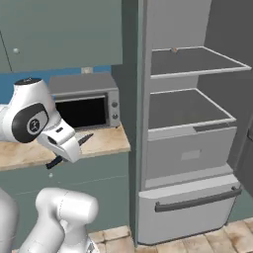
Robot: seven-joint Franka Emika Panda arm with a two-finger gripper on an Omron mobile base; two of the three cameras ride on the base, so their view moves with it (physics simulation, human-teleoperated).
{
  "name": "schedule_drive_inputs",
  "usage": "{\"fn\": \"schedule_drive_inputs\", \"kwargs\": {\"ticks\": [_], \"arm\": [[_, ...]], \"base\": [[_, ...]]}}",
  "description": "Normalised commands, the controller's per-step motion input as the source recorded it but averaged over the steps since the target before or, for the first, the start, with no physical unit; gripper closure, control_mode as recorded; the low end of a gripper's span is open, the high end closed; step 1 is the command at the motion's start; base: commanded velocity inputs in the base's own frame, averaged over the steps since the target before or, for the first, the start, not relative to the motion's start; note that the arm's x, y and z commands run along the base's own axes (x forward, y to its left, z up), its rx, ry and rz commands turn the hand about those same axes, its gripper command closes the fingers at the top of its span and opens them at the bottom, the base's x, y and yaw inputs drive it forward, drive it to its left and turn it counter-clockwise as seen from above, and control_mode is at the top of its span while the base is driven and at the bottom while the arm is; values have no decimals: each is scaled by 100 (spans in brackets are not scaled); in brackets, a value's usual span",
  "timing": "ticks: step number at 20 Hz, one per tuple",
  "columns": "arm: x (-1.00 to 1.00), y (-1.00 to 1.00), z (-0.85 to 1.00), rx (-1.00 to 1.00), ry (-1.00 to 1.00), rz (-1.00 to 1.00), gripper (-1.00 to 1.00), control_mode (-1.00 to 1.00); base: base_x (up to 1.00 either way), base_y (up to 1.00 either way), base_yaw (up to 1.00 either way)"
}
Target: Retrieve the butter from the fridge and place it on a plate on the dining table. Then retrieve the butter knife by the fridge and place it near the plate.
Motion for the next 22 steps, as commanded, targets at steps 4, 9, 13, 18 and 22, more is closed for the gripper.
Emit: {"fn": "schedule_drive_inputs", "kwargs": {"ticks": [4, 9, 13, 18, 22], "arm": [[0, 0, 0, 0, 0, 0, 100, 100], [0, 0, 0, 0, 0, 0, 100, 100], [0, 0, 0, 0, 0, 0, 100, 100], [0, 0, 0, 0, 0, 0, 100, 100], [0, 0, 0, 0, 0, 0, 100, 100]], "base": [[-72, -17, -49], [-81, -51, -58], [-61, -49, -57], [-16, -69, -64], [0, -80, -70]]}}
